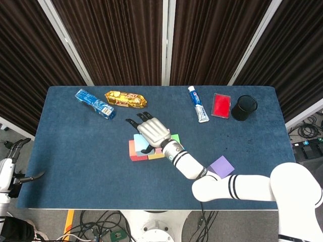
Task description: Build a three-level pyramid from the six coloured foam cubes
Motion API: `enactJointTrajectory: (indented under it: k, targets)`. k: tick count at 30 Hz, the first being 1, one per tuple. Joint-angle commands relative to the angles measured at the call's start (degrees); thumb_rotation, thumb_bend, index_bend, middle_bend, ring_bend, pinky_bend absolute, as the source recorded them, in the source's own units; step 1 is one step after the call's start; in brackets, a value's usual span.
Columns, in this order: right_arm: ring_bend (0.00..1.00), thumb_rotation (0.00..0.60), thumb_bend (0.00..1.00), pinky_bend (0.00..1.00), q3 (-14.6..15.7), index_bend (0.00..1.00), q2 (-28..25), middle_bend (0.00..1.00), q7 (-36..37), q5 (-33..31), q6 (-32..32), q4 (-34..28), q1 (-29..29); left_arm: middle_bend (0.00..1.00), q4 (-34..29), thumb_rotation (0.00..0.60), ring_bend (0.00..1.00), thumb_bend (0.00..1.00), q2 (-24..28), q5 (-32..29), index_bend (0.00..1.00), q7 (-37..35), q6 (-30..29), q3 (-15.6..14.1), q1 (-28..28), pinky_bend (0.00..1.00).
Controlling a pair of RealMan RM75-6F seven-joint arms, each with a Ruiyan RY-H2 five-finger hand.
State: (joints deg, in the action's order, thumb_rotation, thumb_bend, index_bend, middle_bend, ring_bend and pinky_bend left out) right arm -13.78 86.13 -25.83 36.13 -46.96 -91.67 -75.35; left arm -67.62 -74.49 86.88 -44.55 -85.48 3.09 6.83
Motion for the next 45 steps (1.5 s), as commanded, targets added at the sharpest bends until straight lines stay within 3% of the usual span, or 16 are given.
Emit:
enactJointTrajectory:
  k: [1, 29, 32, 37, 45]
  targets:
    - [0.03, 0.6, 0.09, 0.0, 0.0, 0.0, 0.0, 0.53, -0.1, 0.1, -0.4, -0.2, 0.1, 0.11, 0.0, 0.6, 0.01, 0.07, 0.0, 0.0, 0.09, 0.0, 0.0, 0.0, 0.0, 0.14]
    - [0.03, 0.6, 0.09, 0.0, 0.1, 0.0, 0.8, 0.52, -0.3, 0.2, -1.4, -0.1, 1.1, 0.11, 0.5, 0.6, 0.01, 0.07, -0.2, 0.1, 0.09, -0.5, 0.2, -0.1, 0.0, 0.14]
    - [0.02, 0.6, 0.08, 0.0, 0.1, 0.0, 0.8, 0.46, -0.5, -0.1, -1.0, 0.0, 1.0, 0.11, 0.7, 0.6, 0.01, 0.07, -0.2, 0.1, 0.09, -0.7, 0.2, -0.1, -0.1, 0.14]
    - [0.0, 0.6, 0.03, 0.0, -0.1, 0.0, 0.5, 0.26, 0.0, -0.2, -0.2, -0.2, 1.1, 0.11, 0.7, 0.6, 0.01, 0.07, -0.2, 0.1, 0.09, -0.7, 0.2, -0.1, -0.1, 0.14]
    - [0.0, 0.6, 0.0, 0.0, 0.0, 0.0, -0.1, 0.15, 0.8, -0.4, 1.4, -0.4, 0.9, 0.11, 0.7, 0.6, 0.01, 0.07, -0.2, 0.1, 0.09, -0.8, 0.1, 0.0, -0.1, 0.14]
